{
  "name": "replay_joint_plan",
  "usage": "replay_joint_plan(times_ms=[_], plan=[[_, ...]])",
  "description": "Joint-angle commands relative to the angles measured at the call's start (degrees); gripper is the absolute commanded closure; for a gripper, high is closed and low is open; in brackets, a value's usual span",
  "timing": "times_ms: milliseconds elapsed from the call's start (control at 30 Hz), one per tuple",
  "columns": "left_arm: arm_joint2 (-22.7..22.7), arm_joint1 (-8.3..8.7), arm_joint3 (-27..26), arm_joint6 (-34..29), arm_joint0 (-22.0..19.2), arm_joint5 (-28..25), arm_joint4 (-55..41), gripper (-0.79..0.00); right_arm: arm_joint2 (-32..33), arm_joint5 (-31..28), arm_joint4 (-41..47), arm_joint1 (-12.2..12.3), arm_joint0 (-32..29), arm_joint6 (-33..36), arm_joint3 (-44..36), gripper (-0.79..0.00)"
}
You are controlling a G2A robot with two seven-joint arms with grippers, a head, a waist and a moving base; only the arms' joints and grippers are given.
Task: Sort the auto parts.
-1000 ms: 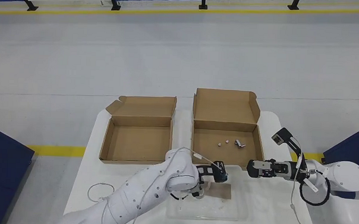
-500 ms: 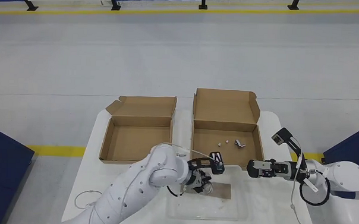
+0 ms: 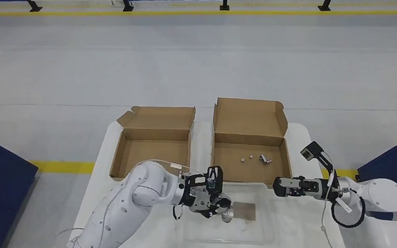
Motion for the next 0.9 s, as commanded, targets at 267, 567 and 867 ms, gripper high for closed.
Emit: replay_joint_plan(times_ms=[267,567,867], plan=[[-4.71,1.22,-1.16,17.77,2.7,0.0,-3.0,0.0,0.0,0.0,0.0,0.0,0.0,0.0,0.0,-0.785],[1.12,5.63,-3.33,41.6,0.0,0.0,-0.29,0.0,0.0,0.0,0.0,0.0,0.0,0.0,0.0,-0.785],[4.42,6.92,-2.03,48.6,-2.17,0.0,2.4,0.0,0.0,0.0,0.0,0.0,0.0,0.0,0.0,-0.785]])
